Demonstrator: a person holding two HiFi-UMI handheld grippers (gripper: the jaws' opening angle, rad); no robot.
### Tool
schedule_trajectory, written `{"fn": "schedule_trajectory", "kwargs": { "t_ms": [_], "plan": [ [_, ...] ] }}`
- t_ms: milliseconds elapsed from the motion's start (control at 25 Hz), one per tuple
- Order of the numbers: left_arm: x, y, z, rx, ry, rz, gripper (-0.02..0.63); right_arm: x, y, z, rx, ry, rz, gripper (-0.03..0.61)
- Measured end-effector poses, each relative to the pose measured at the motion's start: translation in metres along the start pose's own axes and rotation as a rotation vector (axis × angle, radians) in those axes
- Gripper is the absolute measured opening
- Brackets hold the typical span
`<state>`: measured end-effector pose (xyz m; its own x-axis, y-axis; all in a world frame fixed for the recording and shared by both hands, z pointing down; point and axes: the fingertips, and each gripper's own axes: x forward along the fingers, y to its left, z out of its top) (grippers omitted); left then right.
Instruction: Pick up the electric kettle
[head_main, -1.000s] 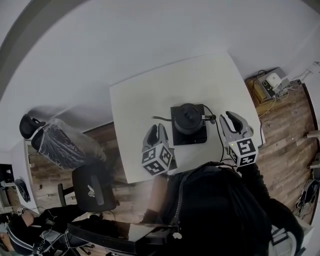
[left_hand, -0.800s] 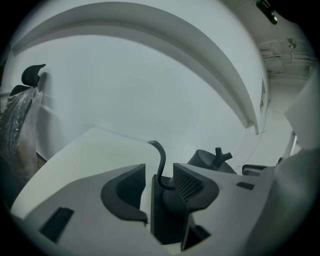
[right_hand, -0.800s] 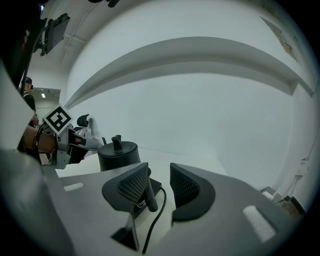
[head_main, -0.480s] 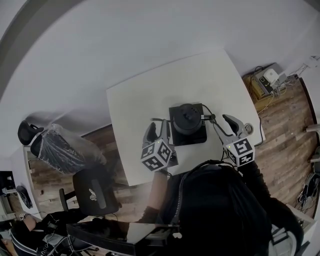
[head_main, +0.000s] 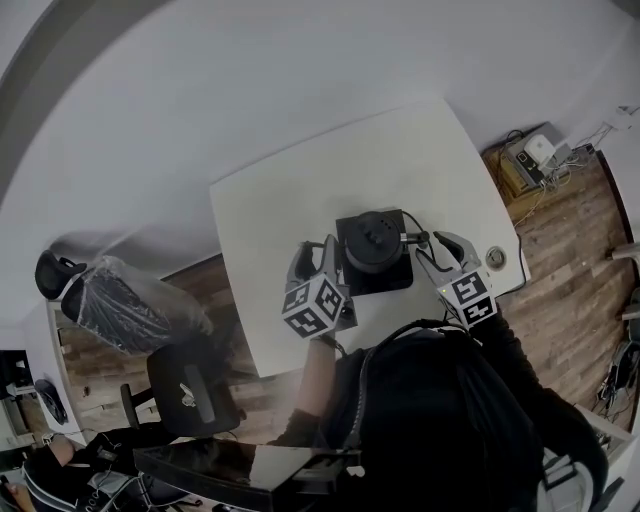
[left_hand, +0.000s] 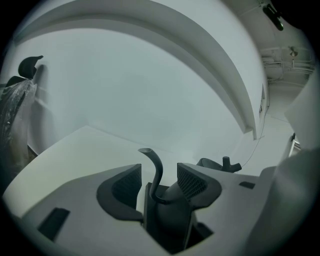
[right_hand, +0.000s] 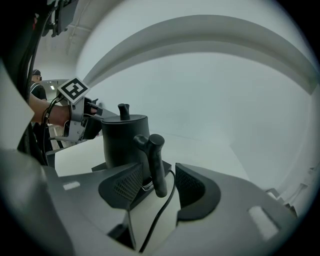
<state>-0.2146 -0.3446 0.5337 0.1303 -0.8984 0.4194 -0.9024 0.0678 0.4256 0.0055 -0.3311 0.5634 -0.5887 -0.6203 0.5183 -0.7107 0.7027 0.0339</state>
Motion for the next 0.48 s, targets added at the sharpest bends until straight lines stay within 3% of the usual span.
{"fn": "schedule_trajectory", "kwargs": {
  "t_ms": [480],
  "plan": [
    [0.01,-0.002,-0.002,0.025,0.028,-0.043,0.209,0.026,0.009,-0.002,-0.036,0.048,0.034,0.169]
  ]
}}
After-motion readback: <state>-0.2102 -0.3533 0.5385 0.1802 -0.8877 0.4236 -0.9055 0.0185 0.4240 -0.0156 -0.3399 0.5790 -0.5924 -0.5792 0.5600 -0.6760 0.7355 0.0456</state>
